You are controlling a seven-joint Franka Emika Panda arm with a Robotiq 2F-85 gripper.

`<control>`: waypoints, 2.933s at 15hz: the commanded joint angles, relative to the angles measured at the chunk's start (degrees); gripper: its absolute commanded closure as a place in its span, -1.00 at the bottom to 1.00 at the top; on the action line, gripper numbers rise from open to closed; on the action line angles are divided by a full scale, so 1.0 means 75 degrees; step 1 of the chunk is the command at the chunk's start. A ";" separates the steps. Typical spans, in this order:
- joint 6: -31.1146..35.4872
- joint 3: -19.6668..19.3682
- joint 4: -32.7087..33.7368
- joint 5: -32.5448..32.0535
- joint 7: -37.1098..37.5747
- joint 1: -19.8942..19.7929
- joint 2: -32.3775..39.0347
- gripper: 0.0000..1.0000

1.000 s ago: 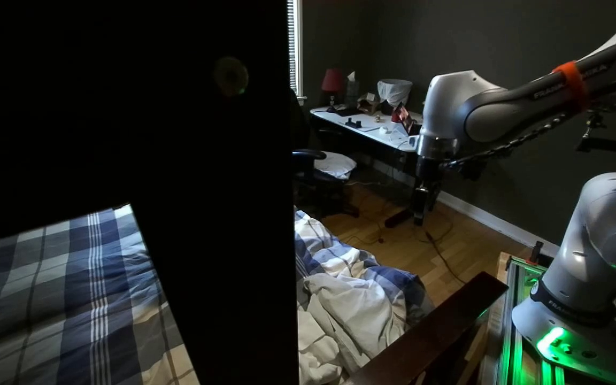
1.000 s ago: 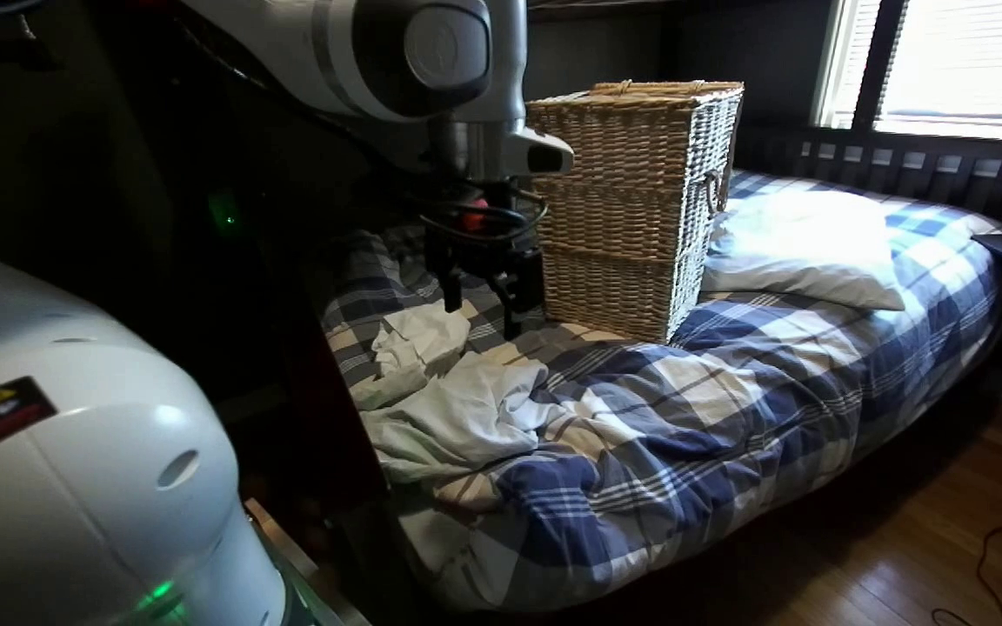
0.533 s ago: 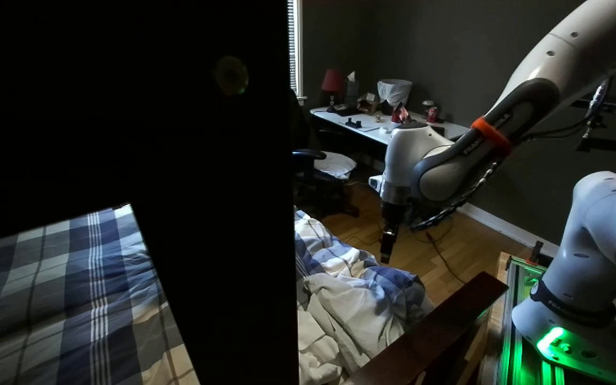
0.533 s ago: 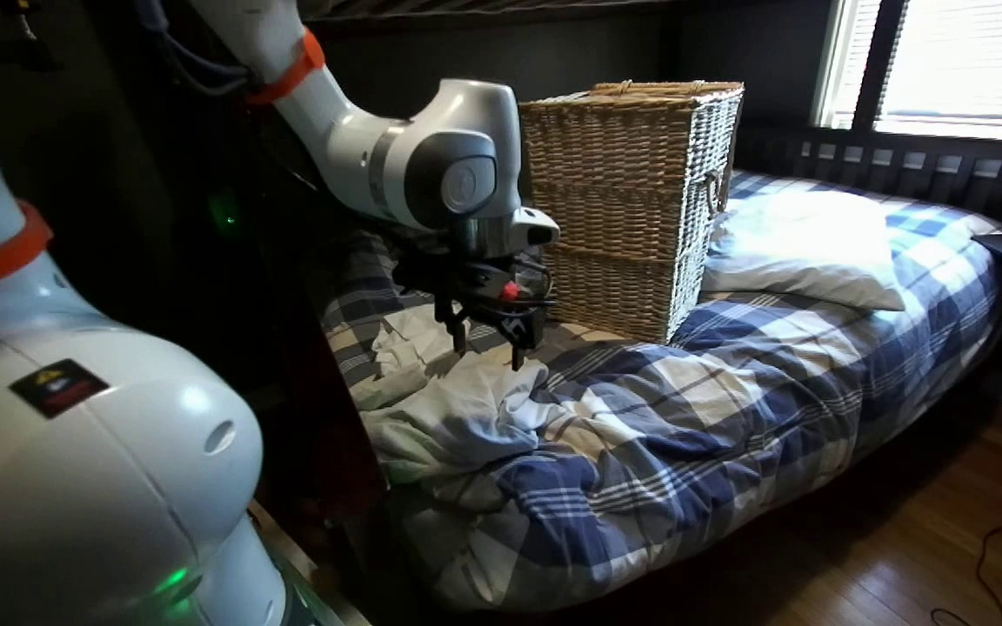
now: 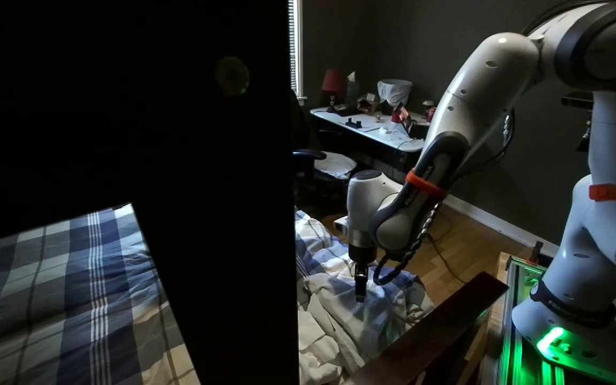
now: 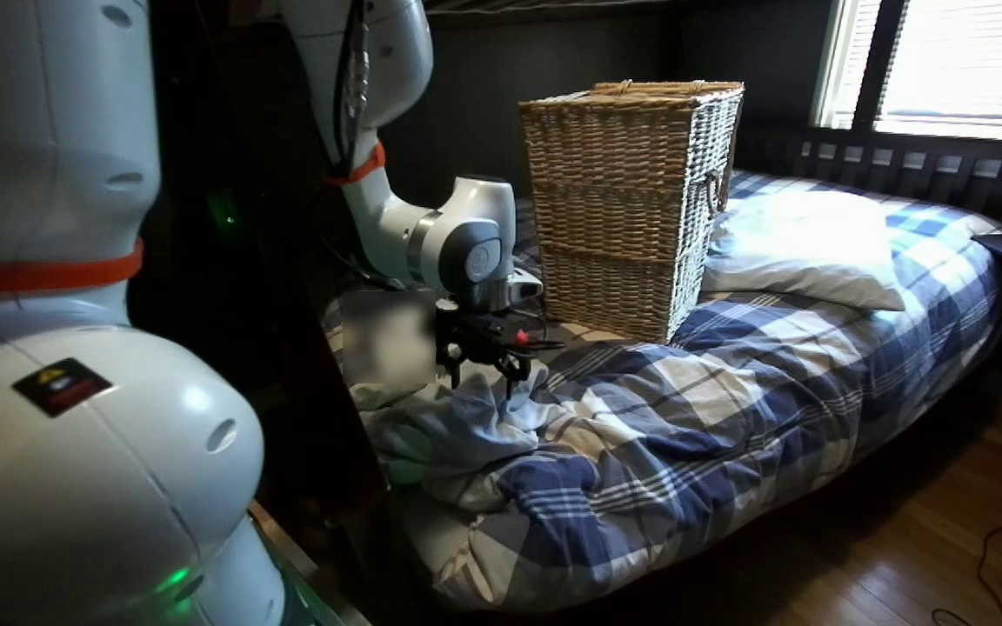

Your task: Put the white pillowcase in the basket

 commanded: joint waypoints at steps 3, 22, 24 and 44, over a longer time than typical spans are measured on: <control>0.0266 0.0033 0.1336 -0.1192 0.0178 -0.0093 0.1885 -0.16; -0.2591 0.0336 0.1089 -0.0056 0.0833 -0.0547 -0.2681 0.97; -0.2873 0.0262 0.1270 0.0360 0.0789 -0.0484 -0.3399 0.97; -0.2700 0.0255 0.4568 -0.1996 0.1422 -0.0559 -0.3220 0.97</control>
